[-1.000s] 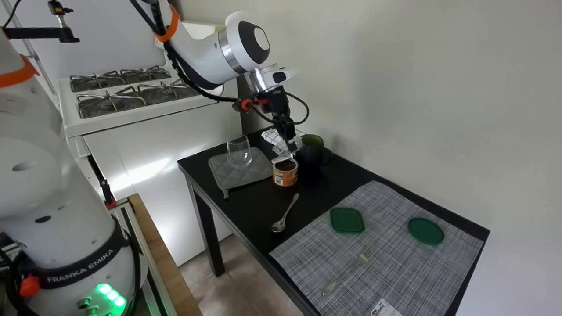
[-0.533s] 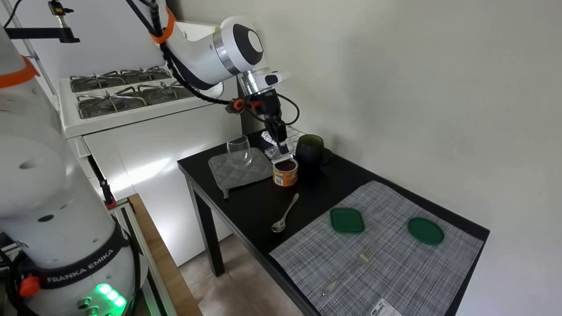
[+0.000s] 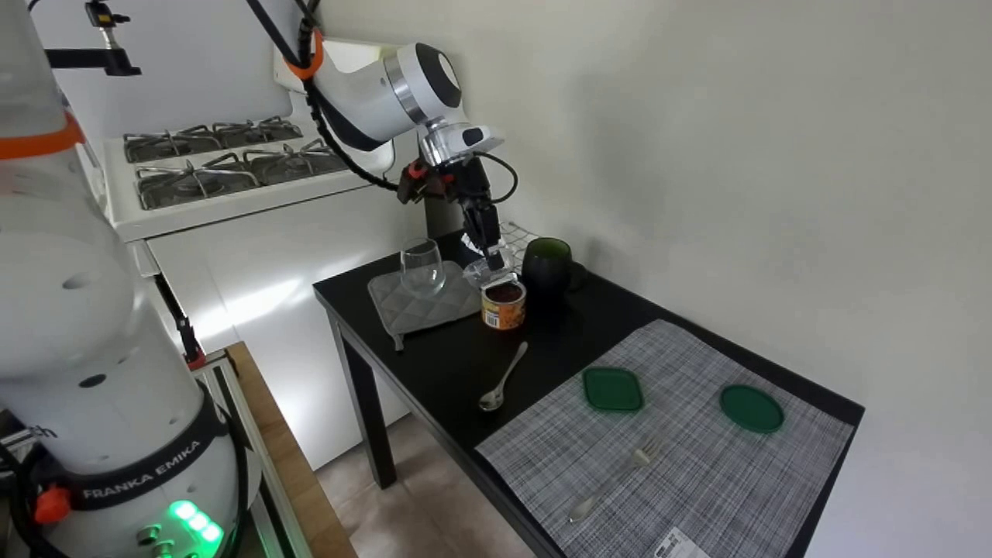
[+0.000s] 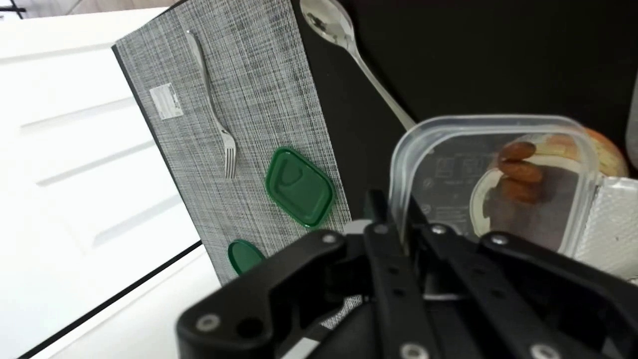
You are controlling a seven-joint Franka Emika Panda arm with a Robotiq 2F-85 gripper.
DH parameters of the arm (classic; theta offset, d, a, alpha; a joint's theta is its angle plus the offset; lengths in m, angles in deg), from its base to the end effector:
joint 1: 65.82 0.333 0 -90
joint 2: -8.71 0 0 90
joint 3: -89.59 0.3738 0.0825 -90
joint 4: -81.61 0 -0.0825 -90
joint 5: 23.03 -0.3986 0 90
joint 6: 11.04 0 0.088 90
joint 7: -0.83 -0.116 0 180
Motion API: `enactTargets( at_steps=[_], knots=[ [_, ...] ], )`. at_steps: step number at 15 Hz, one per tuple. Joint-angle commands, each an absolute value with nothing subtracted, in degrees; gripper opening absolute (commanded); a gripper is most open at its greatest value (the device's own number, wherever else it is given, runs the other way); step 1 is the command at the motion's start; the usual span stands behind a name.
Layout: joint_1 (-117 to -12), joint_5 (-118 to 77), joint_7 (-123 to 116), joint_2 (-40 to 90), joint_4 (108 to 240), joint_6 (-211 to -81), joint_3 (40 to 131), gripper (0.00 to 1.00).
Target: Pour the contents from the bowl into the can
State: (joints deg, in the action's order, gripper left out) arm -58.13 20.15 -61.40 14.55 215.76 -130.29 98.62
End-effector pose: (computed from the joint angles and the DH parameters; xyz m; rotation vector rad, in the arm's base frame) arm 0.4835 0.1035 0.3147 2.4644 -0.3620 0.1268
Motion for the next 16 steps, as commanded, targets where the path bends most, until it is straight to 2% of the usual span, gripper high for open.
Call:
enactTargets(
  at_steps=[1, 16],
  knots=[
    [-55.49, 23.68, -64.15, 19.89, 210.14, -125.43, 98.24, 0.02],
    [-48.26, 27.19, -62.11, 39.79, 187.97, -96.44, 97.18, 0.02]
  ],
)
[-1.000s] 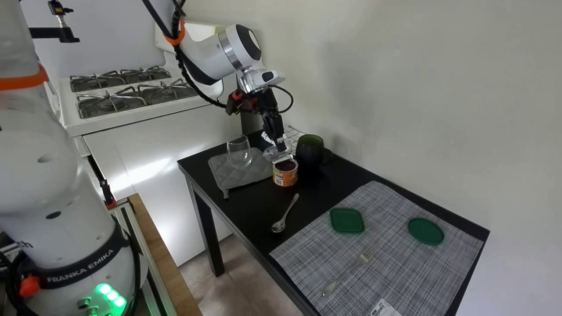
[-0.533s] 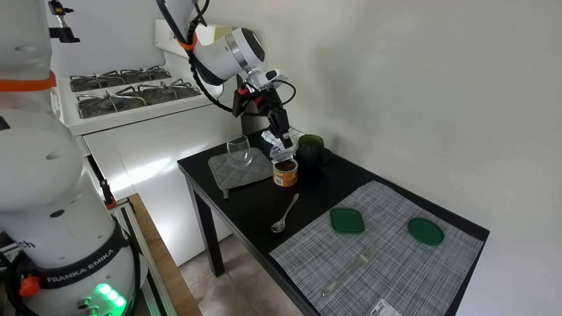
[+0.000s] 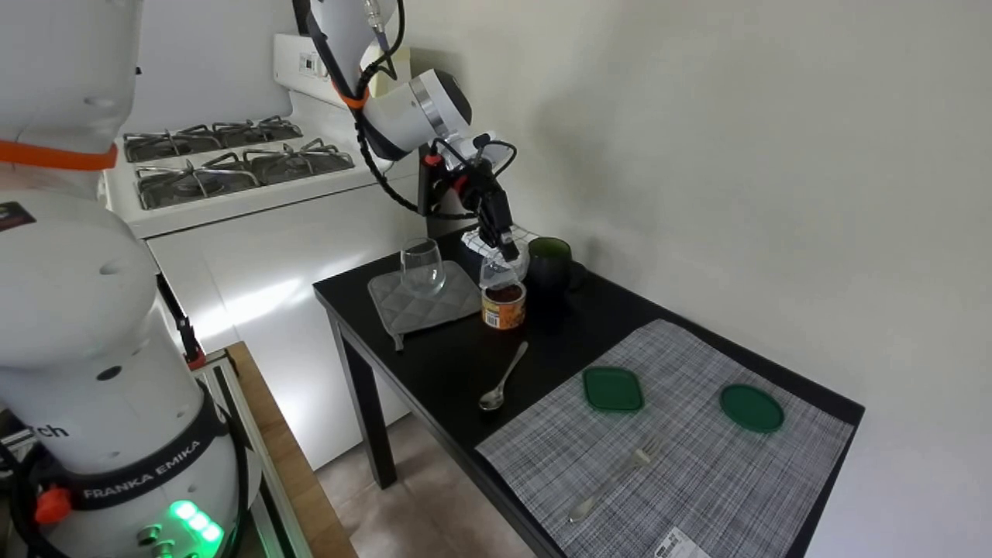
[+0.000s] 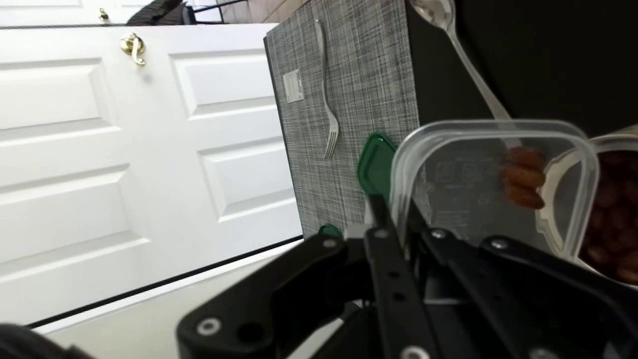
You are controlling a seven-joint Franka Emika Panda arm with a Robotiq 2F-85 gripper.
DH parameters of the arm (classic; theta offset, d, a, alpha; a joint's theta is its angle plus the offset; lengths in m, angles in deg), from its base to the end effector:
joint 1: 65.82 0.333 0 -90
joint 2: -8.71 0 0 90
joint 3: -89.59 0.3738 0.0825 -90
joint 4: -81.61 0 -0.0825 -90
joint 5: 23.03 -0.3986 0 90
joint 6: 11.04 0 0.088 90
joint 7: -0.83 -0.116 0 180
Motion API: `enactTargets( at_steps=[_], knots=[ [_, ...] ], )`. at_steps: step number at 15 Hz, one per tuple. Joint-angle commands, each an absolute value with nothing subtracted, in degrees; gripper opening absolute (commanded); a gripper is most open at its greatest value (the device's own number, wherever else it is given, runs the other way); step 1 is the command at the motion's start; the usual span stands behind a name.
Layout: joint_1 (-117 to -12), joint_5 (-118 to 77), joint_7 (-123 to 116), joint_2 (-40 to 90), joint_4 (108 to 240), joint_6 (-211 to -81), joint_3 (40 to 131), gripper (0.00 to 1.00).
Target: Pour the contents from the bowl into the can
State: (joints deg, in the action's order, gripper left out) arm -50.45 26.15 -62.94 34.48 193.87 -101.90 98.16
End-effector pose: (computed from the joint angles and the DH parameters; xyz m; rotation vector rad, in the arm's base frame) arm 0.5562 0.1469 0.2727 2.0718 -0.2959 -0.0404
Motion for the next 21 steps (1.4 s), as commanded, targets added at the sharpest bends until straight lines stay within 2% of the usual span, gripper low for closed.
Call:
enactTargets(
  at_steps=[1, 21],
  knots=[
    [-47.67, 26.93, -61.61, 41.39, 186.01, -93.97, 97.07, 0.02],
    [-39.66, 34.63, -43.54, 67.39, 154.2, -57.57, 93.68, 0.02]
  ],
)
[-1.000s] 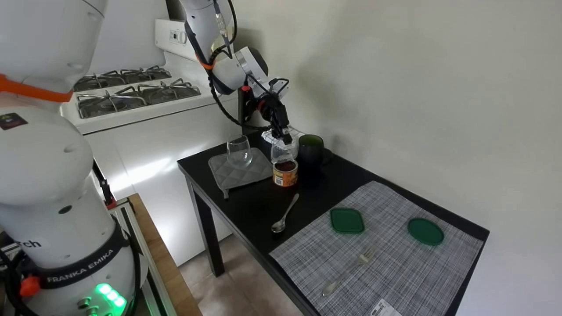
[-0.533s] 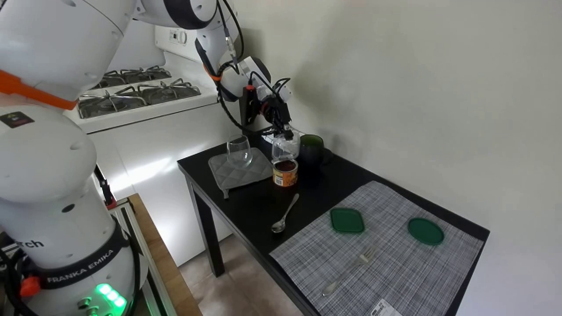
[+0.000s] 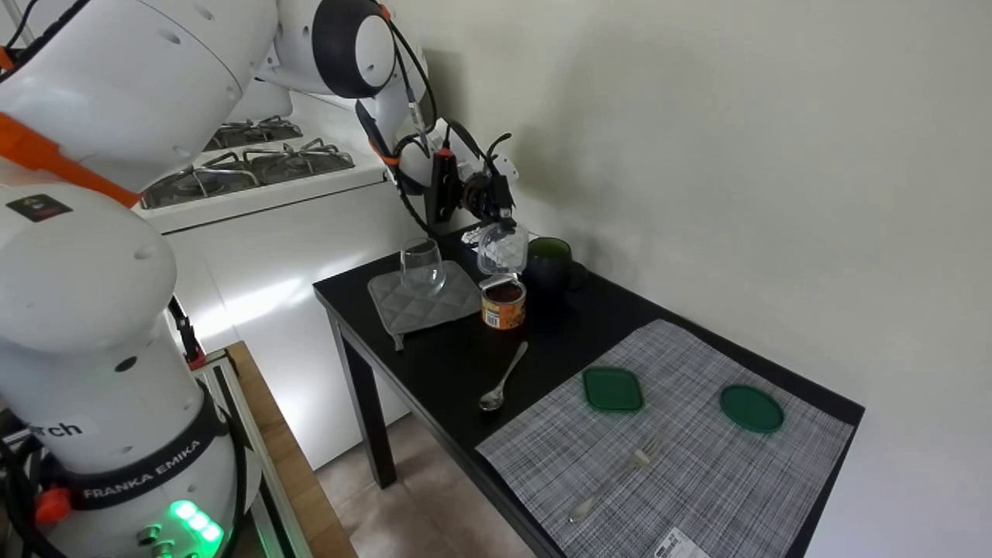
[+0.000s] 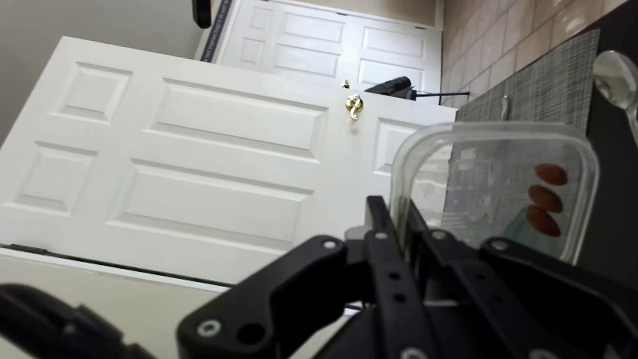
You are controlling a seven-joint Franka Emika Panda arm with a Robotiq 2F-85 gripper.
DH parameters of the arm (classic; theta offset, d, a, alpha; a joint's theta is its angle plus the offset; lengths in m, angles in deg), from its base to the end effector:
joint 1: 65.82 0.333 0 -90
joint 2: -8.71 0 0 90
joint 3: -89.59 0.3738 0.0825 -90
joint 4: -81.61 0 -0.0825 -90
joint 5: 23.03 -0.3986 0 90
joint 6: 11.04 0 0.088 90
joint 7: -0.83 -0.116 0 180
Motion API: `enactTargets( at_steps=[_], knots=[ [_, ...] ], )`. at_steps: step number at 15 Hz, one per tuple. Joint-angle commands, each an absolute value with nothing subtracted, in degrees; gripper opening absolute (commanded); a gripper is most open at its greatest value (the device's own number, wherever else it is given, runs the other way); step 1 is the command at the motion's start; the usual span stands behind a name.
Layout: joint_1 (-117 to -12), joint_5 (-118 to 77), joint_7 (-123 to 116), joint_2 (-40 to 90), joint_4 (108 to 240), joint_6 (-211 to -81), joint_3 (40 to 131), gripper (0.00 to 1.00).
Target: Pour the contents from the bowl into the can
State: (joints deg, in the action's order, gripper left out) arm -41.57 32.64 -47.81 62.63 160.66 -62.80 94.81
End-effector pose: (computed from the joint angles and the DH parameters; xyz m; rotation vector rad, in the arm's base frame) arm 0.6205 0.1952 0.2096 1.5233 -0.1961 -0.4019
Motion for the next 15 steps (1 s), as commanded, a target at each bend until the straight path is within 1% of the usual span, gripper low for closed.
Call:
enactTargets(
  at_steps=[1, 2, 3, 7, 8, 9, 11, 13, 15],
  knots=[
    [-39.45, 35.15, -42.42, 68.12, 153.1, -56.35, 93.58, 0.02],
    [-38.28, 34.67, -41.24, 68.43, 152.89, -56.55, 91.71, 0.02],
    [-35.1, 32.19, -39.42, 68.37, 153.29, -58.65, 86.53, 0.02],
    [-31.4, 31.75, -33.97, 70.79, 151.42, -58.61, 79.89, 0.02],
    [-31.5, 32.22, -33.11, 71.06, 150.72, -58.62, 80.09, 0.02],
    [-33.46, 33.1, -32.99, 70.35, 149.91, -58.62, 83.26, 0.02],
    [-35.14, 30.19, -33.48, 67.58, 149.73, -61.45, 85.92, 0.02],
    [-37.27, 30.05, -35.22, 63.55, 151.64, -62.86, 89.29, 0.02],
    [-39.05, 28.19, -37.7, 56.96, 157.06, -65.02, 91.28, 0.02]
  ],
)
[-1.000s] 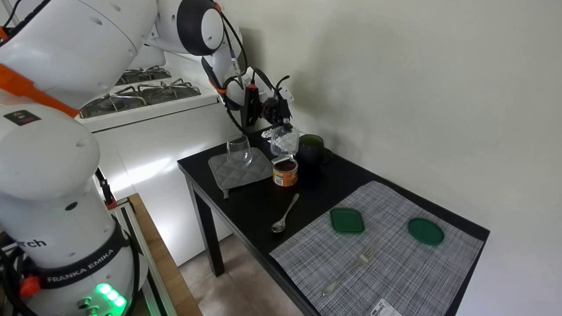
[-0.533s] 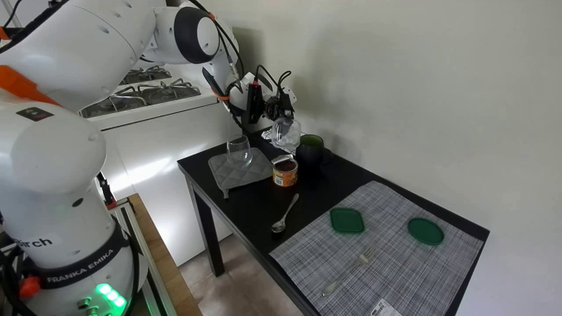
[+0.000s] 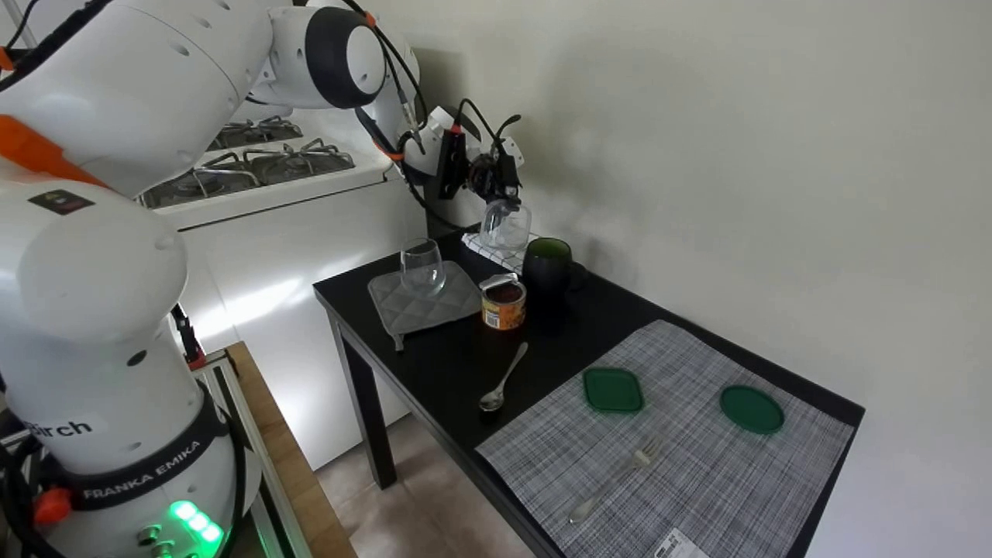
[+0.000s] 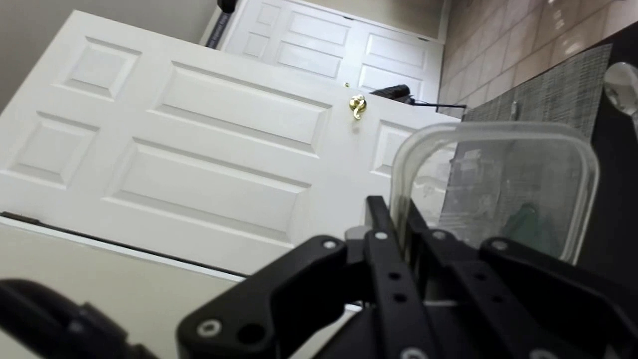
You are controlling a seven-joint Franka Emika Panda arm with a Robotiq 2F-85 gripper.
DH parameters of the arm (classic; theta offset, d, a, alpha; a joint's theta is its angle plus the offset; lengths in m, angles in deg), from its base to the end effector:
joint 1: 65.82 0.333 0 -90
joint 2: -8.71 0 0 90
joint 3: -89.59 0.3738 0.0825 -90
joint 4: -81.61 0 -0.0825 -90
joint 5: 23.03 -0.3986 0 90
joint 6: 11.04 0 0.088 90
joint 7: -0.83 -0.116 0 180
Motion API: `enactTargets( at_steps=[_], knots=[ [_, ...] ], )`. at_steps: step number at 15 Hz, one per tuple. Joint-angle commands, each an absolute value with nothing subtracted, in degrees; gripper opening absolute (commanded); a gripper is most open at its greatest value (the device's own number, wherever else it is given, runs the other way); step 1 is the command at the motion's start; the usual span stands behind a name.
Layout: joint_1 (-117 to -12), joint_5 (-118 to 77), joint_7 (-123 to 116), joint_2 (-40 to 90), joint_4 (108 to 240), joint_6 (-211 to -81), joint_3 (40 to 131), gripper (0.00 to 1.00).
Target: Pour the contents from the bowl into the can
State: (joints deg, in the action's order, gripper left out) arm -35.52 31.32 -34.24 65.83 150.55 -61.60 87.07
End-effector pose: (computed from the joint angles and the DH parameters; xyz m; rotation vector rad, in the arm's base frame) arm 0.6497 0.2199 0.2383 1.5512 -0.1362 -0.4763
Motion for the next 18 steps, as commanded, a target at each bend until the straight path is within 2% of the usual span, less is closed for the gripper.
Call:
enactTargets(
  at_steps=[1, 6, 14, 15, 18],
  knots=[
    [-39.36, 25.71, -39.15, 52.61, 161.48, -67.05, 90.58, 0.02],
    [-47.11, 17.27, -45.32, 40.08, 171.97, -76.12, 94.13, 0.02],
    [-57.73, 2.73, -48.04, 23.12, 193.82, -99.98, 91.55, 0.02],
    [-55.73, 5.46, -46.66, 29.45, 185.31, -93.33, 91.41, 0.07],
    [-57.74, 4.2, -46.69, 25.49, 190.73, -97.84, 91.13, 0.07]
  ],
)
